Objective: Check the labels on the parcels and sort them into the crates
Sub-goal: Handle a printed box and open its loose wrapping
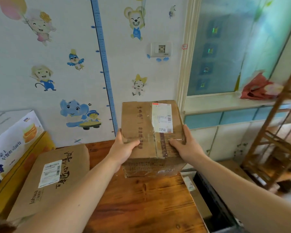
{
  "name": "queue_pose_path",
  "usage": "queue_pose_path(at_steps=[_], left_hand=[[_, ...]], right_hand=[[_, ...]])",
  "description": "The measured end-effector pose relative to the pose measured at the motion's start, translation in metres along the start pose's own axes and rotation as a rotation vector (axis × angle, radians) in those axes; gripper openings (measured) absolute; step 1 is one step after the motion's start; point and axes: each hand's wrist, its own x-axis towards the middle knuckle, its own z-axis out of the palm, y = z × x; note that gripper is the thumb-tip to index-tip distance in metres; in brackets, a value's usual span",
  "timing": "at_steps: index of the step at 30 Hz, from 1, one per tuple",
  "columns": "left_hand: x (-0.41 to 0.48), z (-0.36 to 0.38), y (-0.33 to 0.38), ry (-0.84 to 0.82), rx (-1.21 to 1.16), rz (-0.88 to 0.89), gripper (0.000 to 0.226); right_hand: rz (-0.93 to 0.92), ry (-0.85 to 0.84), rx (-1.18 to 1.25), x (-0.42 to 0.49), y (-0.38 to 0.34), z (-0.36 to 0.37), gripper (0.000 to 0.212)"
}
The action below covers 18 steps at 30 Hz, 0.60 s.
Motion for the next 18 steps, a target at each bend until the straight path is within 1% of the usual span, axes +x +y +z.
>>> queue_pose_path(at_steps=[2, 5, 8, 12, 15, 18], left_hand=[[0.002, 0.01, 0.005, -0.011, -0.006, 0.035, 0.064], [0.005, 0.041, 0.008, -0.135, 0.012, 0.059, 0.06], [0.002, 0.078, 0.009, -0.213, 0.023, 0.077, 0.06], [-0.007, 0.135, 0.019, -0.306, 0.046, 0.087, 0.062], [-0.014, 0.18, 0.03, -0.349, 0.05, 0.093, 0.061], [-0.022, 0.231, 0.041, -0.367, 0.045, 0.102, 0.066]], right_hand=[[0.003, 0.035, -0.02, -0.006, 0.002, -0.011, 0.08], [0.046, 0.187, -0.016, -0.025, 0.021, -0.033, 0.08], [0.091, 0.268, -0.007, -0.045, 0.044, -0.06, 0.081], [0.147, 0.344, 0.013, -0.064, 0.074, -0.106, 0.081], [0.18, 0.371, 0.042, -0.071, 0.094, -0.144, 0.083], [0.182, 0.386, 0.047, -0.077, 0.116, -0.191, 0.082]])
